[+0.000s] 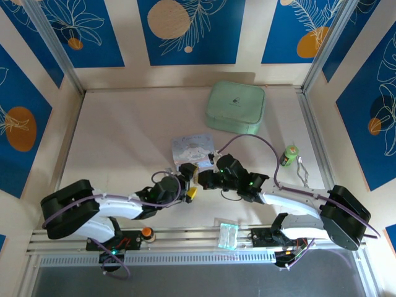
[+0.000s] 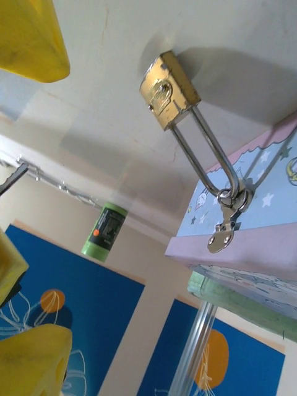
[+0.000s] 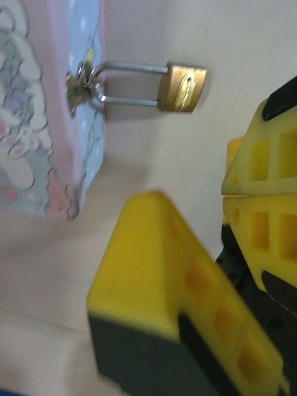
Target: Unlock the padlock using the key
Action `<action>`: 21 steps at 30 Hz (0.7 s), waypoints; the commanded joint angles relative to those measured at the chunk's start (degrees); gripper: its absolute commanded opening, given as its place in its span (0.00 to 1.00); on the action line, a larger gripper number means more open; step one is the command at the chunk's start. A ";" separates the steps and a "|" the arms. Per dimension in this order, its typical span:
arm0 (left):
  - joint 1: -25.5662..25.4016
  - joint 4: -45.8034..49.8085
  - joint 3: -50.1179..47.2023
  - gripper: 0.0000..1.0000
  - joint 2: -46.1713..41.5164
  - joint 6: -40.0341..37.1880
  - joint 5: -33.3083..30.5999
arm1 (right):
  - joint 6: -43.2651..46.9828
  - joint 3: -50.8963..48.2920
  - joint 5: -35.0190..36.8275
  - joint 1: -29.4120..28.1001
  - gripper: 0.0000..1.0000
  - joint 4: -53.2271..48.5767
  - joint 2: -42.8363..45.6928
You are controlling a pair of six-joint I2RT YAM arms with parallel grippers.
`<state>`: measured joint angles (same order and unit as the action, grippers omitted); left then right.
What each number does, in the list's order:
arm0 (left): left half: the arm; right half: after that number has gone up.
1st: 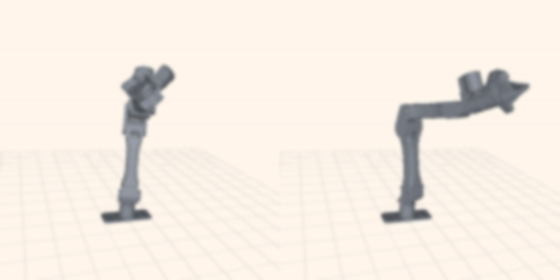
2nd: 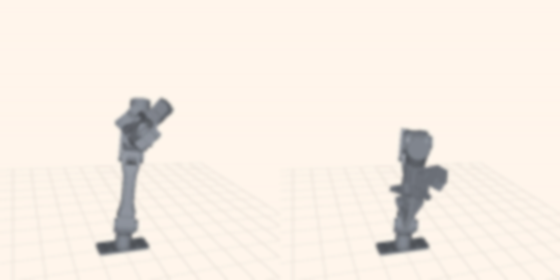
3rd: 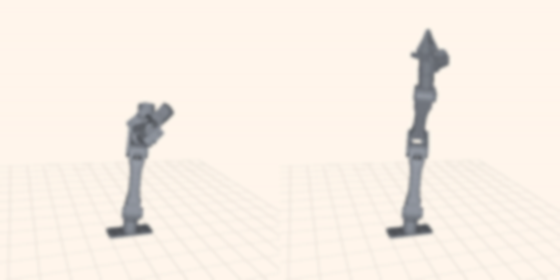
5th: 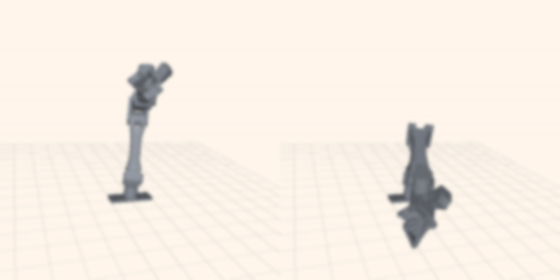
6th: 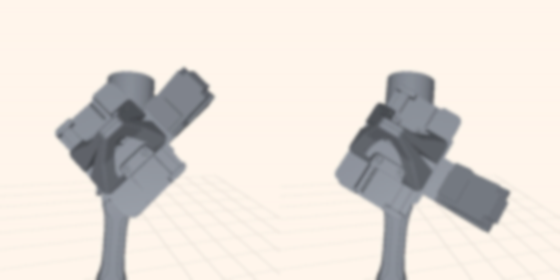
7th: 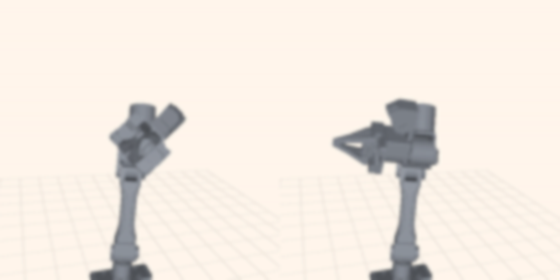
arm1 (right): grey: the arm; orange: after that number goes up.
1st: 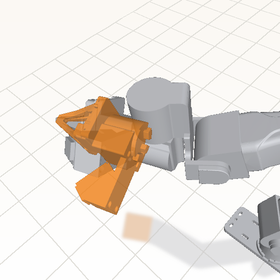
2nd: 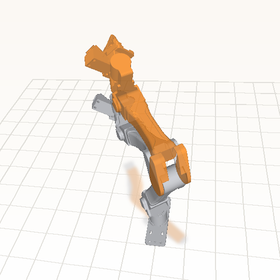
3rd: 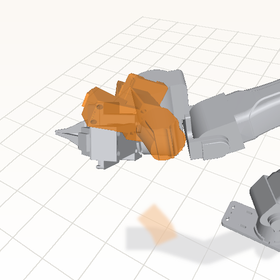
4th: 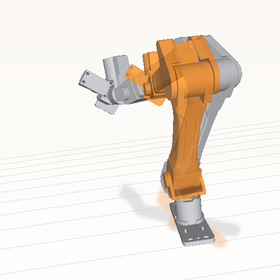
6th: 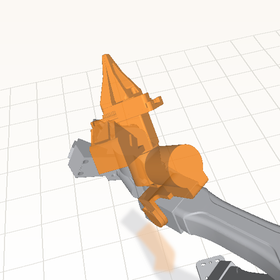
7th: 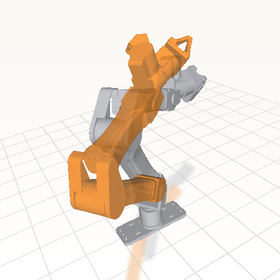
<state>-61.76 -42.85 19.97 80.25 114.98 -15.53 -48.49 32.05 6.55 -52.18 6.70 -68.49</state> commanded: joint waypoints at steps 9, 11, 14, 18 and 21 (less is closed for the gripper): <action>-0.12 -9.62 0.60 0.74 3.31 3.83 -0.73 | 0.91 -1.50 -2.90 -0.47 0.02 6.00 -0.60; -0.12 -9.28 0.69 0.71 3.58 4.09 -0.39 | 0.95 -1.63 -2.94 -0.37 0.02 6.14 -0.36; 0.05 -9.65 0.44 0.66 3.95 4.29 -0.93 | 1.02 -1.83 -3.03 -0.39 0.02 6.21 -0.24; 1.09 -9.82 -0.28 0.53 3.62 3.83 -1.11 | 0.72 -2.38 -3.64 0.04 0.02 6.48 -0.17; 1.30 -7.97 0.15 0.47 2.87 2.99 -0.66 | 0.86 -2.37 -3.80 0.15 0.02 6.76 -0.15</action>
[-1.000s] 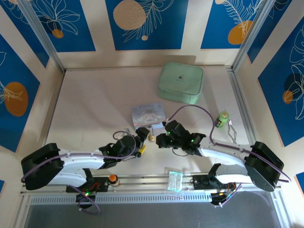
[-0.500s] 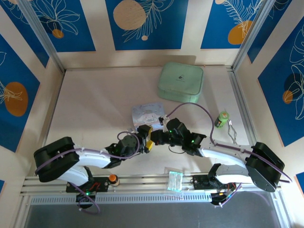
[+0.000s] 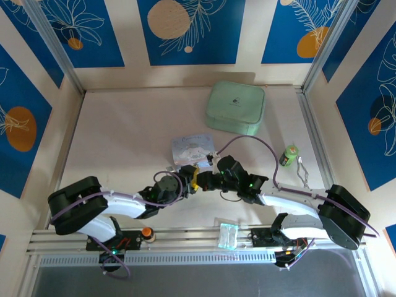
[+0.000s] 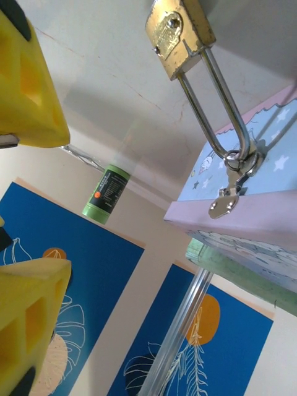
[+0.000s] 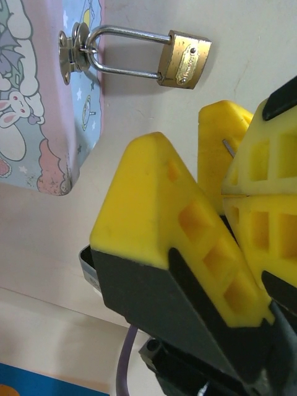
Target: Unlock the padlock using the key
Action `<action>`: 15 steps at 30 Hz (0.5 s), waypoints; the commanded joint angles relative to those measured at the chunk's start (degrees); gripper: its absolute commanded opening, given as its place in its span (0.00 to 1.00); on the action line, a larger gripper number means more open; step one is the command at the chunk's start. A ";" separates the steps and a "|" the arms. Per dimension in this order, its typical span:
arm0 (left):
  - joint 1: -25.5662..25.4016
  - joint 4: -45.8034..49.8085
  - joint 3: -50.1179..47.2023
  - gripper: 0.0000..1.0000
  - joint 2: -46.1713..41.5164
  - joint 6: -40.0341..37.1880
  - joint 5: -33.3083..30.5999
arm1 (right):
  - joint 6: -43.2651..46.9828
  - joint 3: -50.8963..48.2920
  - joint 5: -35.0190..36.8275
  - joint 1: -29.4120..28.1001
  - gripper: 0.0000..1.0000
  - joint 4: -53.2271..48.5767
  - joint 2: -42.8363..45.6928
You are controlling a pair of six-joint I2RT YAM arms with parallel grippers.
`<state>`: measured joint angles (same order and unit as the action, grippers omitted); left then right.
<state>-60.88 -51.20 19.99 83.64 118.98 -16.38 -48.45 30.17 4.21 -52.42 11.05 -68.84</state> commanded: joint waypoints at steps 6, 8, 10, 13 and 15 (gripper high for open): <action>0.50 7.37 0.71 0.35 -4.23 -3.34 -0.71 | 0.56 -1.03 -1.48 0.81 0.02 2.81 0.95; 0.59 9.46 0.93 0.30 -5.32 -4.12 -0.78 | -0.03 -1.80 -1.61 1.26 0.02 3.46 1.54; 0.75 9.98 1.02 0.27 -5.76 -4.61 -0.75 | -0.07 -2.05 -2.38 1.80 0.02 3.82 1.78; 1.11 9.61 0.93 0.21 -5.67 -5.16 -0.11 | -0.31 -2.39 -2.87 2.15 0.02 4.39 1.78; 1.28 10.85 1.34 0.15 -5.68 -5.59 0.70 | -0.55 -2.57 -3.27 2.42 0.02 4.77 1.70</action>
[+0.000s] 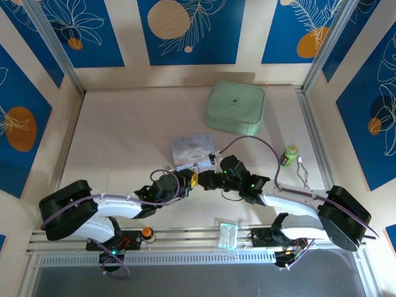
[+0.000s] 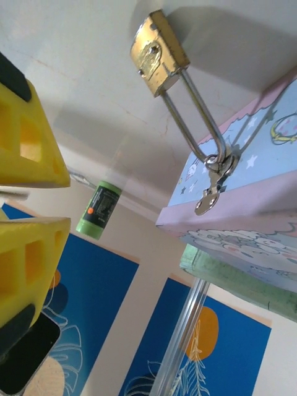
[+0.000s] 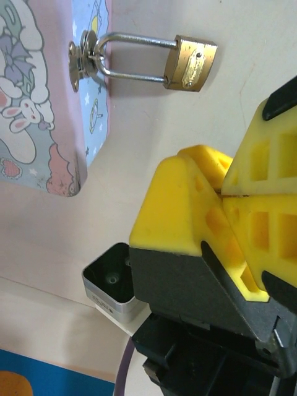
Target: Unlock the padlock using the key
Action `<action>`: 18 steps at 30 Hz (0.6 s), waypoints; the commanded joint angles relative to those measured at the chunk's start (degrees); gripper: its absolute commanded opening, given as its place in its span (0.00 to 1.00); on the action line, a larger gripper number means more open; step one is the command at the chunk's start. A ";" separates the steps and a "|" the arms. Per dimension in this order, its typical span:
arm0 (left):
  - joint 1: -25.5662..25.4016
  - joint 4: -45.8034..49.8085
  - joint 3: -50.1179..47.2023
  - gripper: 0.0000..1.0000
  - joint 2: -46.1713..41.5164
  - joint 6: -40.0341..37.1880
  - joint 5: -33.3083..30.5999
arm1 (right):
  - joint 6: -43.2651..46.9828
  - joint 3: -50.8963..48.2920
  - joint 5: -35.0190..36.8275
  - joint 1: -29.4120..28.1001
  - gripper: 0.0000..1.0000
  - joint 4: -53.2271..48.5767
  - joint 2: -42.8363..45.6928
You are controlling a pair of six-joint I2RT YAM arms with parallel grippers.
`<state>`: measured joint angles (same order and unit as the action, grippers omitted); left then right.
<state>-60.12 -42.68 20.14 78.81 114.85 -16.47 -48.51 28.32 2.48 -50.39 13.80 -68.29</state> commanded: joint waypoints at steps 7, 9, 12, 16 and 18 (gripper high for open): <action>0.87 4.93 1.92 0.03 -1.48 -3.62 1.41 | -0.69 -1.07 -2.21 1.61 0.02 1.60 1.40; 0.88 6.37 2.09 0.01 -2.29 -4.46 1.08 | -0.70 -1.09 -2.22 1.70 0.02 1.24 1.49; 0.97 9.16 2.78 0.00 -3.76 -6.08 0.57 | -0.73 -1.15 -2.22 1.70 0.02 1.23 1.63; 1.22 10.51 3.78 0.00 -5.60 -11.82 -0.26 | -3.36 -1.78 -5.27 2.95 0.23 3.32 2.60; 1.41 10.36 4.29 0.00 -6.97 -16.77 -1.46 | -5.74 -3.46 -8.86 4.82 0.55 7.00 3.85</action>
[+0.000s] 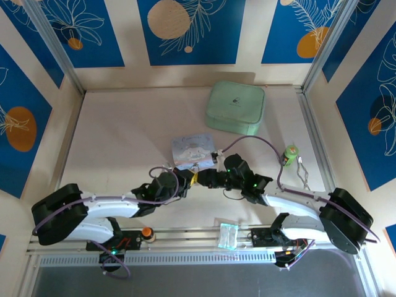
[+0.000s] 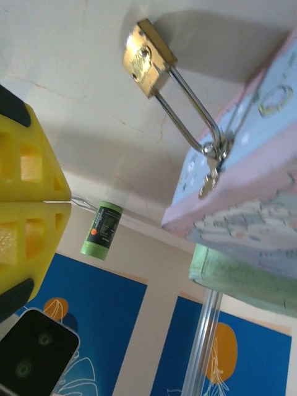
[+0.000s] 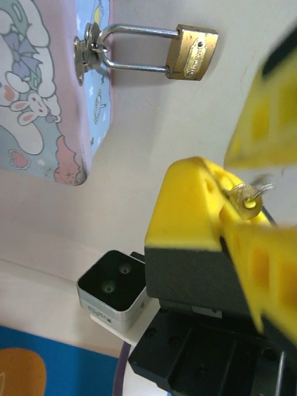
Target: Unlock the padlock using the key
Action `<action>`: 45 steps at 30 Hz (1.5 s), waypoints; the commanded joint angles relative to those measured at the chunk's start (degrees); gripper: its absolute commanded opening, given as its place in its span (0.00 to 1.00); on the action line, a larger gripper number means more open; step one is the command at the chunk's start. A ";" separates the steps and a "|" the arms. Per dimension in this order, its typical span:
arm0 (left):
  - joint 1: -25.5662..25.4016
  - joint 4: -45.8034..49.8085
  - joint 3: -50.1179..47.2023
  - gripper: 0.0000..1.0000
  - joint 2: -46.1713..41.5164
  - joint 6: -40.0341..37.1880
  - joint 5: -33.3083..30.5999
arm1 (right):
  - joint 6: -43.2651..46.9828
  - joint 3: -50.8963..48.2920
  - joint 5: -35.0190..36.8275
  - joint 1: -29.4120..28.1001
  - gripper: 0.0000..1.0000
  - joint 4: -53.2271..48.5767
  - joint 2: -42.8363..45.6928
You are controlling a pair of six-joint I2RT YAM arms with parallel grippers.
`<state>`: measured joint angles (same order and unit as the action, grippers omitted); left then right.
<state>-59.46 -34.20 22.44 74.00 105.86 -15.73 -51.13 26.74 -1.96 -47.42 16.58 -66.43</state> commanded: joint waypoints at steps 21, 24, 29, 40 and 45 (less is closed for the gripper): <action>2.29 -14.04 6.10 0.00 -13.95 -46.17 -0.35 | -12.67 -1.03 -22.67 7.61 0.40 46.82 -4.21; 2.32 -13.75 5.95 0.00 -14.44 -46.49 -0.52 | -13.38 -1.34 -22.44 7.74 0.37 48.64 -4.67; 2.29 -12.21 6.24 0.00 -14.76 -46.55 -0.72 | -13.87 -1.17 -22.65 7.94 0.34 49.48 -5.00; 2.35 -13.62 5.98 0.00 -13.90 -45.29 -0.29 | -14.87 0.72 -24.06 8.01 0.21 51.79 -7.97; 2.27 -13.71 5.69 0.00 -13.88 -44.87 -0.48 | -15.05 1.21 -24.47 7.87 0.13 51.83 -8.50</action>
<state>-57.58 -45.50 27.07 60.27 61.01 -16.80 -66.28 26.00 -25.65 -39.62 66.26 -74.37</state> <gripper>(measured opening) 0.054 0.138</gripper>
